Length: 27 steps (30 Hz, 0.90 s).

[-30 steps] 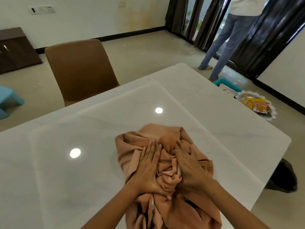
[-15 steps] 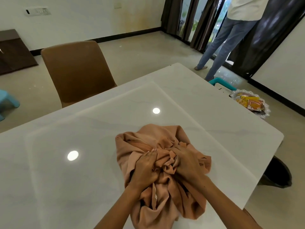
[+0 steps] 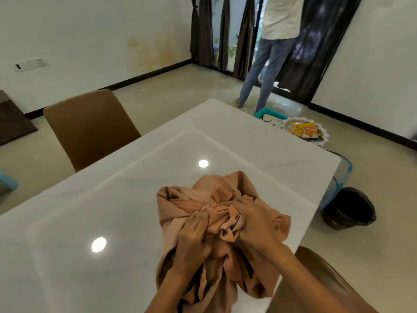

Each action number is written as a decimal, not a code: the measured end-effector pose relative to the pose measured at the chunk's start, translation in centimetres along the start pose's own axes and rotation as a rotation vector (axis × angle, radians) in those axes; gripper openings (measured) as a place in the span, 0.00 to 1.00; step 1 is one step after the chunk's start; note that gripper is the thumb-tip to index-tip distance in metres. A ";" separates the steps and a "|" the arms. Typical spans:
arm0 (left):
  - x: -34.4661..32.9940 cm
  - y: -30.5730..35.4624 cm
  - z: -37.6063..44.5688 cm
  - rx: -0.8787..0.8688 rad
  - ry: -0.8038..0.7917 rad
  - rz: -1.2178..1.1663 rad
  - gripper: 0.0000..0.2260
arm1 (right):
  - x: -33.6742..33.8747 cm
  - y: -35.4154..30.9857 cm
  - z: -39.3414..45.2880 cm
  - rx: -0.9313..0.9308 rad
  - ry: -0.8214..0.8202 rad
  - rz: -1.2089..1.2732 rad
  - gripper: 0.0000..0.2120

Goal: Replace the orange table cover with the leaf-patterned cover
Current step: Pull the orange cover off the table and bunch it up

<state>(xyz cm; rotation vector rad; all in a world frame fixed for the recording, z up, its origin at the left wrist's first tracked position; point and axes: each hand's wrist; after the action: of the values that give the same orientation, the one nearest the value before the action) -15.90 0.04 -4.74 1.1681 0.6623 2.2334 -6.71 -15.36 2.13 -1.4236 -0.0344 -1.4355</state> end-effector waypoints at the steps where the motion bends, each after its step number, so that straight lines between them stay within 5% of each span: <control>1: -0.2 1.5 0.1 -0.034 -0.001 -0.002 0.21 | 1.1 0.1 -1.1 -0.010 0.021 0.003 0.18; 15: -14.4 28.6 -5.2 -0.271 -0.185 -0.184 0.16 | 21.6 6.2 -27.8 -0.125 0.339 -0.150 0.10; 27: -30.1 47.8 -12.3 -0.329 -0.268 -0.279 0.16 | 35.9 14.8 -48.2 -0.225 0.427 -0.194 0.19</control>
<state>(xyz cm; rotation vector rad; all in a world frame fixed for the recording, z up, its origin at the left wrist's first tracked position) -22.41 -57.06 1.76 1.1035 0.3118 1.8258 -20.91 -75.49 5.42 -1.2871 0.2735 -1.9296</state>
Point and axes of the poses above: each hand's wrist, its own z-axis towards the middle knuckle, its own x-axis out of the back of the hand, y = z × x, and after that the axes turned 2 degrees about -z, right-handed
